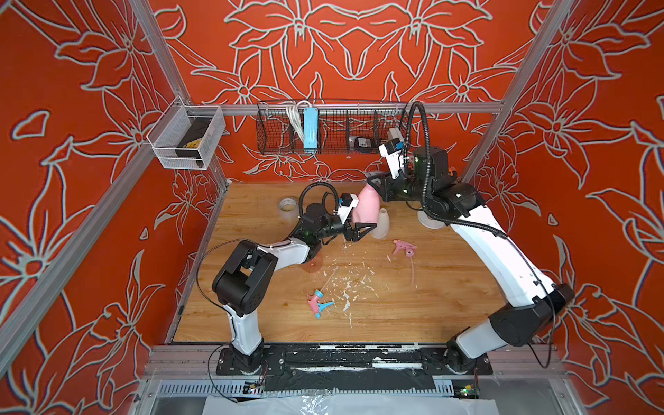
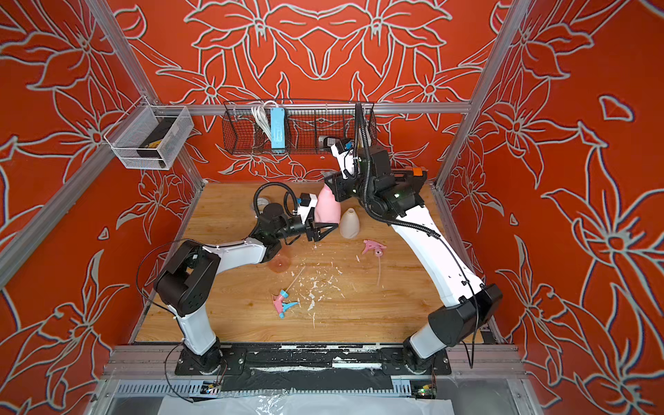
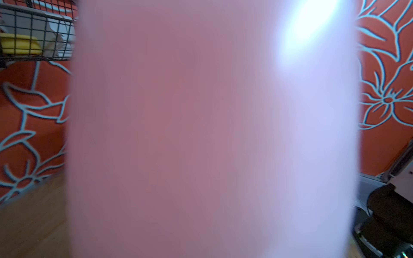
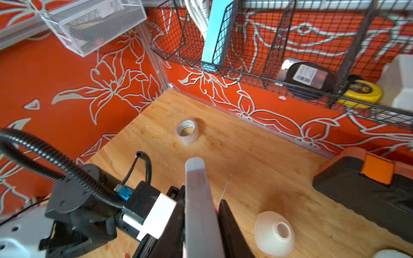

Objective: Attach spray nozzles to spray bottles
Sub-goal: Screw the spray nozzle on the spray bottle.

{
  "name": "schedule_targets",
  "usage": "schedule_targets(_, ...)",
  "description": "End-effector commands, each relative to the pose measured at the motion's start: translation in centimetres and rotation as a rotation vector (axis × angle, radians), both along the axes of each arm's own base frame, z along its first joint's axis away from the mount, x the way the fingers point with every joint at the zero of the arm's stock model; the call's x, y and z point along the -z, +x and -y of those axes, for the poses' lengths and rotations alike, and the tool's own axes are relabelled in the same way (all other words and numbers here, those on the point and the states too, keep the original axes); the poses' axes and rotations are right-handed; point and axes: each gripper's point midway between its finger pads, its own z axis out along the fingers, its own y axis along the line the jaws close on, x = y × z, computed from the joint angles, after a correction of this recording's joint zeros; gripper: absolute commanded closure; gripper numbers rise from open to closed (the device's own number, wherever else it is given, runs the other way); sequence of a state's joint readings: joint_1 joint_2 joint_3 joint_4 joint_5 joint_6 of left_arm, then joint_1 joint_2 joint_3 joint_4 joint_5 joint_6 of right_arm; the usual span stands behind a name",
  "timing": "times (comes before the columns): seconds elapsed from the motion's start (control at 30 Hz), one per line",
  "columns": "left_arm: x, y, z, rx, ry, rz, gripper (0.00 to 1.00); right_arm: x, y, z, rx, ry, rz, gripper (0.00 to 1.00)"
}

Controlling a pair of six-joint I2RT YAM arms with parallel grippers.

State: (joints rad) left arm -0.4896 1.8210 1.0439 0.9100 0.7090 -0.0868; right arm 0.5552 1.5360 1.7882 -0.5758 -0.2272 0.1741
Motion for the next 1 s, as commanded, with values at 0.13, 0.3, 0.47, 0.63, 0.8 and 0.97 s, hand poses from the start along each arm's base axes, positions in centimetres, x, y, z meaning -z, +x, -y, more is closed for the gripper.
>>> schedule_targets(0.13, -2.8, 4.0, -0.8, -0.275, -0.043, 0.045, 0.55, 3.9, -0.8, 1.0, 0.219, -0.203, -0.088, 0.9)
schedule_targets(0.3, -2.3, 4.9, -1.3, -0.37, -0.047, 0.019, 0.55, 3.9, -0.1, 1.5, 0.308, -0.307, -0.089, 0.87)
schedule_targets(0.47, -1.8, 4.4, -0.9, -0.335, -0.031, 0.022, 0.55, 2.8, -0.9, 0.4, 0.221, -0.272, -0.08, 0.69)
schedule_targets(0.63, -0.9, 3.5, -0.5, -0.25, -0.006, 0.016, 0.57, 0.8, -2.8, -0.2, 0.062, -0.194, -0.058, 0.43)
schedule_targets(0.8, -0.5, 2.8, -0.3, -0.185, 0.006, 0.002, 0.57, -0.5, -4.2, 0.5, -0.089, -0.076, -0.064, 0.29)
schedule_targets(0.97, -0.5, 2.3, -0.1, -0.155, 0.012, -0.002, 0.57, -0.7, -5.0, 0.3, -0.199, -0.041, -0.078, 0.29)
